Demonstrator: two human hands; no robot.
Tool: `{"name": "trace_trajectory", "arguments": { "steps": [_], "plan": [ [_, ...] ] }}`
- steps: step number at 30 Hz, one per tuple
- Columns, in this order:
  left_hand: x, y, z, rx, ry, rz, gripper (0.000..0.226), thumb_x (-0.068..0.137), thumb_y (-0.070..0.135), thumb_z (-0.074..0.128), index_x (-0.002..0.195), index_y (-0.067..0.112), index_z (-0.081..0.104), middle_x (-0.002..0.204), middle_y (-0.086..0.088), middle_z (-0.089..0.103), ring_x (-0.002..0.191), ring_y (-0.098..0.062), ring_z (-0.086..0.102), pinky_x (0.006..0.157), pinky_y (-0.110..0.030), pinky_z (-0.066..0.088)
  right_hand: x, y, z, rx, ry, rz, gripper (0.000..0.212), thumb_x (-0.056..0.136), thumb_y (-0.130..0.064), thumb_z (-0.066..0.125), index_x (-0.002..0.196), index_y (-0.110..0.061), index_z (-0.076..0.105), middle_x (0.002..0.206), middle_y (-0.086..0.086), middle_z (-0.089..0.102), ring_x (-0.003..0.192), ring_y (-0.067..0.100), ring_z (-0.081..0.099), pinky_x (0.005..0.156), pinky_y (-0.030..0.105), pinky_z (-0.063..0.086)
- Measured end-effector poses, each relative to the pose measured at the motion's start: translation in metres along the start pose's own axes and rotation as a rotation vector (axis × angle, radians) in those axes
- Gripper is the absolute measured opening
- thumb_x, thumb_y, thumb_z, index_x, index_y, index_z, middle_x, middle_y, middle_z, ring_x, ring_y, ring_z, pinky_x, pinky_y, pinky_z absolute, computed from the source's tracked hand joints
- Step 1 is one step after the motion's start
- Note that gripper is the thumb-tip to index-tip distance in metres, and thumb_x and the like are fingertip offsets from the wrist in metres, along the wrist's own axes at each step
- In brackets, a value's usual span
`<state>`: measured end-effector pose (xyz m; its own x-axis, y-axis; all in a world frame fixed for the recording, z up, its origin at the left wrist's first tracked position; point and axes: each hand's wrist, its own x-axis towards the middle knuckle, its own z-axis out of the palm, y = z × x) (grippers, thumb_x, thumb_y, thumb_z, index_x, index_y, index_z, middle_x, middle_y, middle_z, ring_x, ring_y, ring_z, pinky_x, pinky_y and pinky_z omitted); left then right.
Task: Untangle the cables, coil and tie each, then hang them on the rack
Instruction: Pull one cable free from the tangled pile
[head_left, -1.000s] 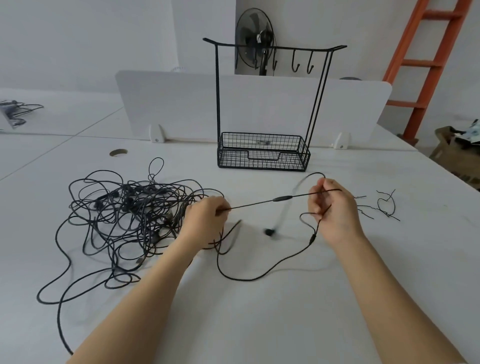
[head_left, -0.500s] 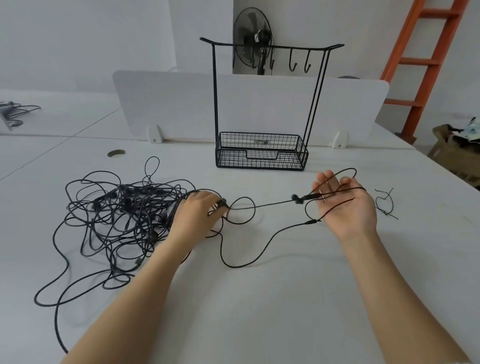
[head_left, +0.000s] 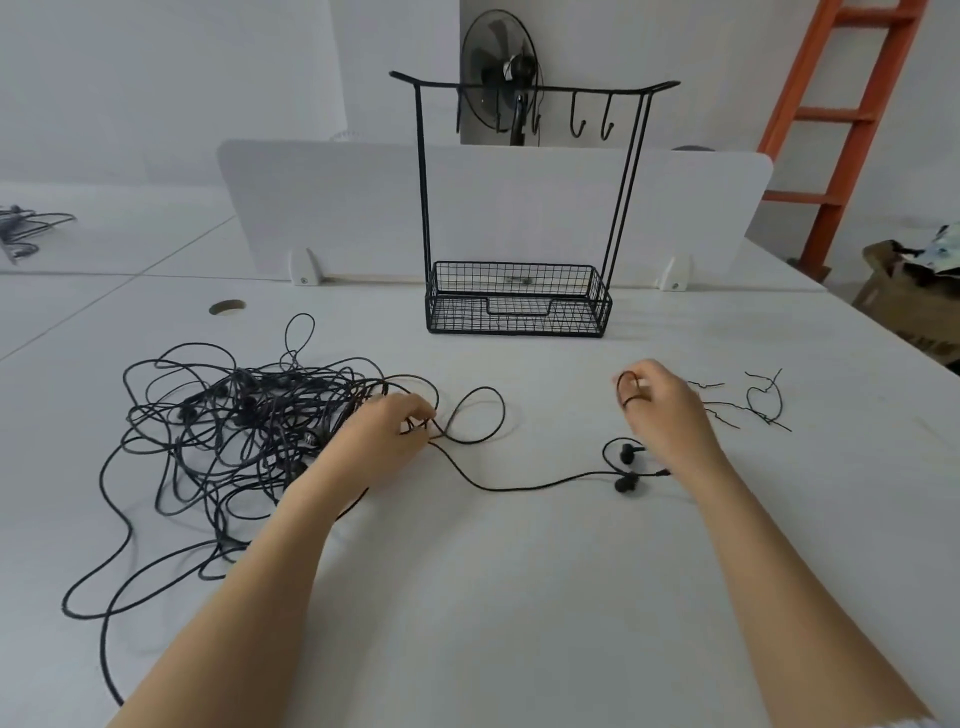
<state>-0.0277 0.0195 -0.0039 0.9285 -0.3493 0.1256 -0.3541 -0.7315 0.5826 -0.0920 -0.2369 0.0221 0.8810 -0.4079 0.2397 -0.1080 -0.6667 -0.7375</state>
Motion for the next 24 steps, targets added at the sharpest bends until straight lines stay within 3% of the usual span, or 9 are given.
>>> {"name": "trace_trajectory", "arguments": {
  "steps": [3,5,8,12,16,18,20,22,24],
  "plan": [
    [-0.001,-0.002,-0.007,-0.02,-0.021,-0.017,0.032,0.083,-0.003,0.05,0.107,0.013,0.064,0.095,0.002,0.058,0.082,-0.014,0.052,0.075,-0.02,0.037,-0.009,0.003,0.014,-0.474,-0.325,-0.227,0.039,0.088,-0.006,0.041,0.118,-0.025,0.054,0.117,-0.001,0.056,0.108,0.024,0.052,0.087,0.031,0.041],
    [-0.001,-0.005,-0.008,-0.034,-0.014,-0.036,0.03,0.082,-0.002,0.051,0.098,0.02,0.065,0.089,0.002,0.063,0.075,-0.013,0.055,0.073,-0.023,0.041,-0.017,-0.002,0.024,-0.505,-0.551,-0.346,0.049,0.085,0.0,0.039,0.124,-0.027,0.052,0.13,-0.002,0.044,0.123,0.018,0.037,0.098,0.03,0.033],
    [-0.001,-0.006,-0.008,-0.08,0.039,-0.05,0.028,0.085,0.001,0.051,0.085,0.025,0.065,0.085,-0.006,0.068,0.079,-0.024,0.06,0.069,-0.025,0.045,-0.028,-0.016,0.031,-0.351,-0.614,-0.443,0.046,0.084,0.0,0.042,0.123,-0.021,0.055,0.138,-0.004,0.038,0.13,0.014,0.028,0.103,0.028,0.022],
    [-0.003,0.001,-0.007,-0.196,0.077,-0.014,0.038,0.089,0.002,0.049,0.073,0.036,0.056,0.064,0.007,0.063,0.072,-0.024,0.06,0.07,-0.029,0.046,-0.045,-0.026,0.052,-0.248,-0.718,-0.423,0.058,0.08,-0.046,0.041,0.128,-0.015,0.051,0.135,-0.002,0.043,0.127,0.013,0.034,0.108,0.031,0.024],
    [-0.003,0.006,-0.005,-0.35,0.07,-0.019,0.028,0.093,0.01,0.05,0.074,0.026,0.062,0.052,0.012,0.06,0.055,-0.009,0.049,0.06,-0.023,0.043,-0.059,-0.025,0.082,-0.484,-0.484,-0.649,0.046,0.085,-0.052,0.05,0.114,-0.018,0.06,0.116,0.001,0.05,0.111,0.019,0.041,0.095,0.035,0.034],
    [-0.003,0.01,-0.005,-0.425,0.101,-0.028,0.027,0.093,0.011,0.05,0.072,0.021,0.062,0.049,0.009,0.059,0.047,-0.004,0.046,0.053,-0.016,0.04,-0.063,-0.025,0.092,-0.403,-0.285,-0.778,0.031,0.08,-0.04,0.046,0.082,-0.022,0.071,0.086,-0.002,0.059,0.085,0.019,0.057,0.072,0.029,0.049],
    [-0.004,0.012,-0.005,-0.476,0.118,-0.054,0.026,0.094,0.013,0.05,0.071,0.018,0.062,0.047,0.008,0.057,0.044,-0.004,0.043,0.049,-0.014,0.037,-0.059,-0.02,0.098,-0.366,-0.134,-0.872,0.031,0.074,-0.031,0.04,0.06,-0.021,0.067,0.065,-0.006,0.058,0.064,0.017,0.058,0.054,0.02,0.044],
    [-0.004,0.008,-0.007,-0.445,0.125,-0.064,0.024,0.093,0.019,0.053,0.071,0.015,0.063,0.045,0.008,0.054,0.048,-0.008,0.04,0.051,-0.019,0.036,-0.054,-0.019,0.094,-0.285,-0.034,-0.793,0.026,0.076,-0.021,0.043,0.061,-0.014,0.062,0.065,-0.003,0.058,0.066,0.015,0.054,0.053,0.023,0.04],
    [-0.003,0.003,-0.008,-0.344,0.166,-0.05,0.015,0.087,0.02,0.063,0.073,0.015,0.064,0.049,0.008,0.051,0.052,-0.014,0.04,0.057,-0.025,0.035,-0.042,-0.023,0.075,0.094,0.046,-0.453,0.018,0.086,-0.011,0.048,0.074,-0.008,0.06,0.077,0.002,0.059,0.075,0.012,0.049,0.065,0.021,0.038]
  ]
}}
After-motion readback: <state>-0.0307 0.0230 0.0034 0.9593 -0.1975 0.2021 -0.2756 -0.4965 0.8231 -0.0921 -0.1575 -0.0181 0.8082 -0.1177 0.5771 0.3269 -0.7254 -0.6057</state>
